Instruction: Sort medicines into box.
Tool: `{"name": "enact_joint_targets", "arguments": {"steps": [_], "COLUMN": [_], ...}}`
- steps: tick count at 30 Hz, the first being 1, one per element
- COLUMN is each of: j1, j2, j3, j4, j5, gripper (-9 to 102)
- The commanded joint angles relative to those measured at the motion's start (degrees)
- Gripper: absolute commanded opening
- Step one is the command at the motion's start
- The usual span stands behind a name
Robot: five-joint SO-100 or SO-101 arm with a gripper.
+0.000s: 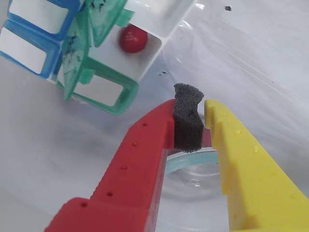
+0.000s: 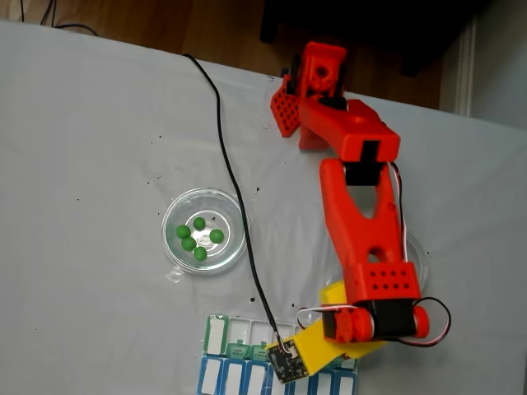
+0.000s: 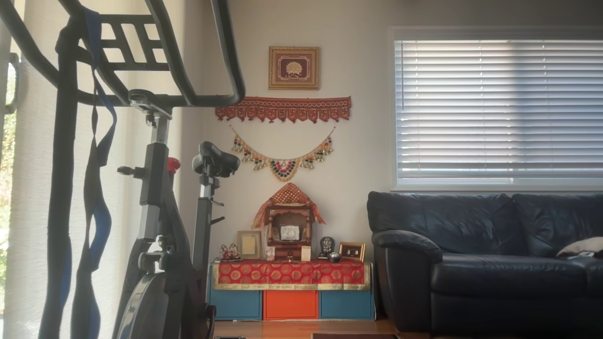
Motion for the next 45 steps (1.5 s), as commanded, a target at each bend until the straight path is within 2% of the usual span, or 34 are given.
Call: {"name": "enact_joint_targets", "arguments": {"steps": [1,8,10,14,20,34,45], "j1": [-1.8,-6.2,-7.7,-10.4,-14.3,-22.5,-23.3], "j2": [4.4,14.6,20.4,32.2,36.4,37.0,30.8], "j3": [-4.7,5.8,12.9,28.5,34.0,46.5,46.7], "j4": [2.5,3.5,0.6,-11.0,-10.8,-10.8,-11.3], "j5": [-1.0,1.0,3.1,7.6,9.4,7.6,9.9], "gripper": [1,1,1,1,1,1,1]}}
